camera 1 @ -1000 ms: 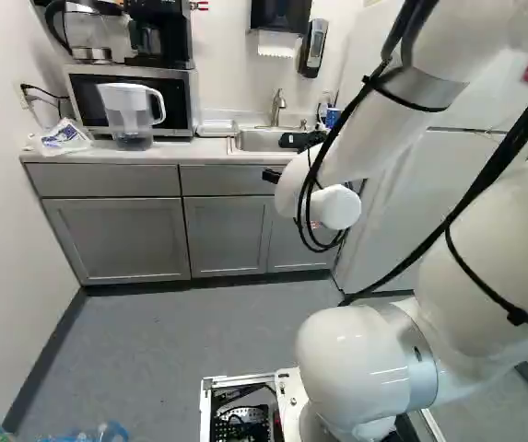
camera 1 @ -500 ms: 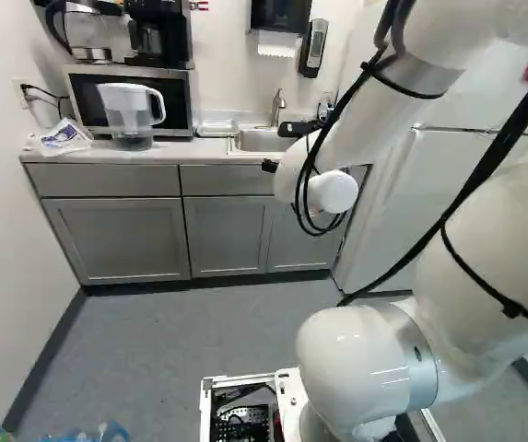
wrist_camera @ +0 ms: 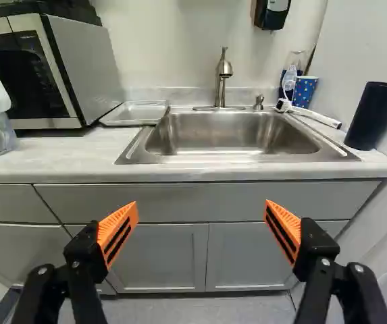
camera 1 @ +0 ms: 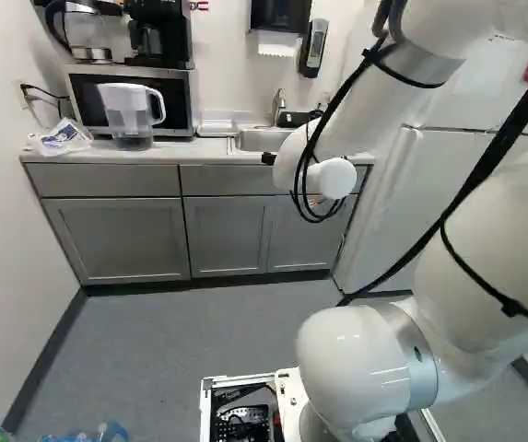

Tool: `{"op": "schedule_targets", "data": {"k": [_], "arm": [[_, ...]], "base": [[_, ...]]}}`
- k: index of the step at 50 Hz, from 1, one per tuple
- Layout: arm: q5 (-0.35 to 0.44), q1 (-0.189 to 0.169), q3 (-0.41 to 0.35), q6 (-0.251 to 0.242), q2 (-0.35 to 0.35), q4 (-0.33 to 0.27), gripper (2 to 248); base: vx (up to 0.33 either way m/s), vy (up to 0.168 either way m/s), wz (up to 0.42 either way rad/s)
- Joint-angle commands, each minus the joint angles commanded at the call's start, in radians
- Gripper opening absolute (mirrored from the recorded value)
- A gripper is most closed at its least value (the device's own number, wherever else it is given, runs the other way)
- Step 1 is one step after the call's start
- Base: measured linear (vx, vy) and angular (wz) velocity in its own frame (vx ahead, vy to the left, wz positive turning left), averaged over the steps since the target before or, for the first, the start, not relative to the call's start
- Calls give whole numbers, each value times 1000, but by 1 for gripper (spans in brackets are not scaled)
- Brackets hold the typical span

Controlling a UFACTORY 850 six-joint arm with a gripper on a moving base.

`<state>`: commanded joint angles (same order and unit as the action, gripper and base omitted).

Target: Rinse the cup and place it in the tray

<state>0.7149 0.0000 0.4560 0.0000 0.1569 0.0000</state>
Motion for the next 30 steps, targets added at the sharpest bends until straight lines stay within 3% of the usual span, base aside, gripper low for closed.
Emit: {"op": "schedule_targets", "data": {"k": [30], "arm": [[-78, 0, 57, 0, 13, 0, 247]], "base": [[0, 0, 0]]}}
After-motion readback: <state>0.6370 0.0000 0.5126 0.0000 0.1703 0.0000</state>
